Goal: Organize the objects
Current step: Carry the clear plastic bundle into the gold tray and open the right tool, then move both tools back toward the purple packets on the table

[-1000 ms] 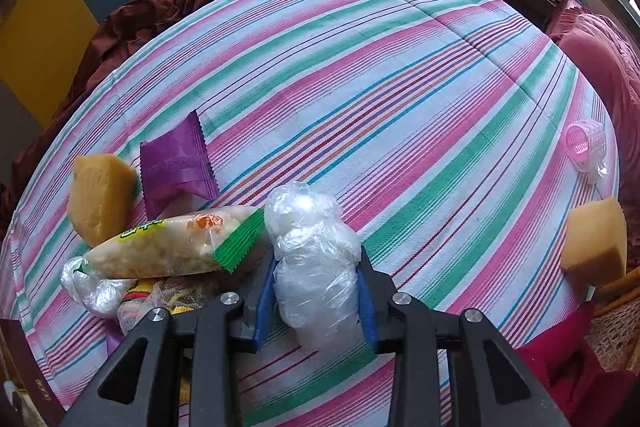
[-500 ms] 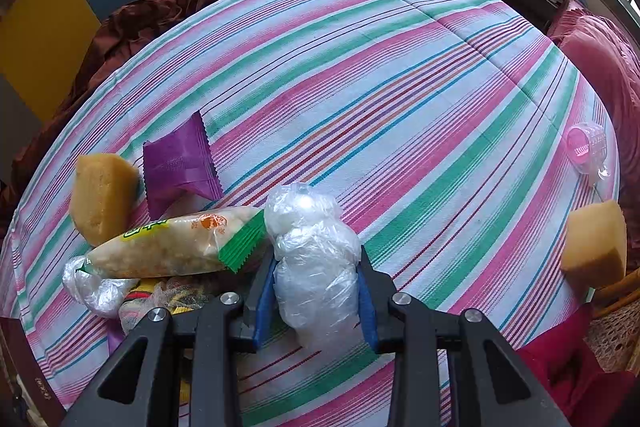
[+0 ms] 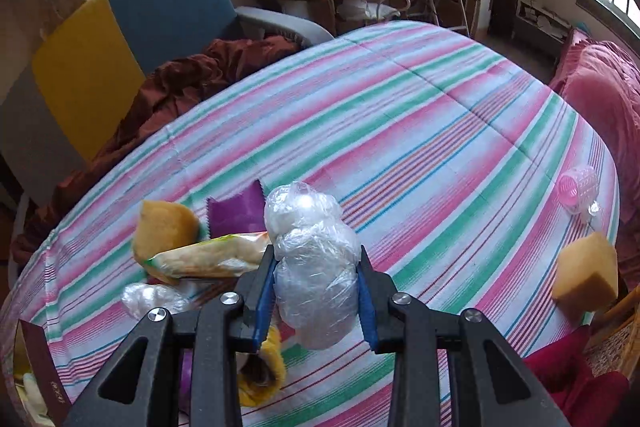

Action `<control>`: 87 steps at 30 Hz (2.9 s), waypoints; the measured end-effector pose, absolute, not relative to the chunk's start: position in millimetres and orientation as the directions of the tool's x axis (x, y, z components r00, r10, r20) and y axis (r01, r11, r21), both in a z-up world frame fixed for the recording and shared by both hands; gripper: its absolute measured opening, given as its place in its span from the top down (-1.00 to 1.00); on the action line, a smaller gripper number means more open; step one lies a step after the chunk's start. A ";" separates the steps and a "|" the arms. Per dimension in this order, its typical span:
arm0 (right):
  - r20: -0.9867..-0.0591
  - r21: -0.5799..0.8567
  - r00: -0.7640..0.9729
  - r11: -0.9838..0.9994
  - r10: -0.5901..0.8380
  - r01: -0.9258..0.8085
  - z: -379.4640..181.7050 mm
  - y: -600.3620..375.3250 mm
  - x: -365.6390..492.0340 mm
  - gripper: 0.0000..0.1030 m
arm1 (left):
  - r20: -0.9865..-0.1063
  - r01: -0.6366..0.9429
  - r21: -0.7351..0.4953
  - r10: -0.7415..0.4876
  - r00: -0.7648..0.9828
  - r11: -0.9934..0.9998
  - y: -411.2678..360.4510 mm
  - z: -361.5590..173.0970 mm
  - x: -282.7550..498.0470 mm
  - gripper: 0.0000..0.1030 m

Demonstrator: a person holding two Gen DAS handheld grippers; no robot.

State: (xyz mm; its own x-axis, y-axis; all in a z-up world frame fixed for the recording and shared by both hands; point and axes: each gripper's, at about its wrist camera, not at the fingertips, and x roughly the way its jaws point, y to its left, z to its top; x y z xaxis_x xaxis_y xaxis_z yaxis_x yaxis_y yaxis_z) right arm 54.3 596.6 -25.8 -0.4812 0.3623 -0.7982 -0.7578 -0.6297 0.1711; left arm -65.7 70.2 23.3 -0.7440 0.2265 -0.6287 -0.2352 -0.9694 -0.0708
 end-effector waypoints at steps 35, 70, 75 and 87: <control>-0.868 0.200 -0.435 -0.971 -0.238 0.132 -56.7 168.3 -119.4 0.13 | -0.587 0.008 -0.065 0.032 -0.809 -0.998 -37.9 26.2 -20.5 -0.59; -0.746 0.171 -0.665 -0.957 0.031 -0.236 24.2 405.5 -0.4 0.10 | -0.543 -0.279 0.023 0.223 -0.810 -0.960 70.7 44.0 -3.3 -0.59; -0.741 0.149 -0.658 -0.923 0.134 -0.356 28.8 462.7 20.1 0.10 | -0.541 -0.365 0.036 0.289 -0.790 -0.930 109.5 45.8 -0.2 -0.59; -0.748 0.286 -0.607 -0.696 0.267 -0.659 -3.9 597.4 69.1 0.08 | -0.596 -0.551 0.050 0.418 -0.686 -0.833 204.4 33.4 7.6 -0.57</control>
State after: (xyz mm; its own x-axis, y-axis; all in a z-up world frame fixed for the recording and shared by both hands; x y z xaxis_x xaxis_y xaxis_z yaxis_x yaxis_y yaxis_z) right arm 69.1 597.4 -3.9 -0.6070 0.2673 -0.7484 -0.6588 -0.6960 0.2858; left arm 7.6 204.4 33.4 -0.6856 0.4179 -0.5961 -0.5514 -0.8327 0.0504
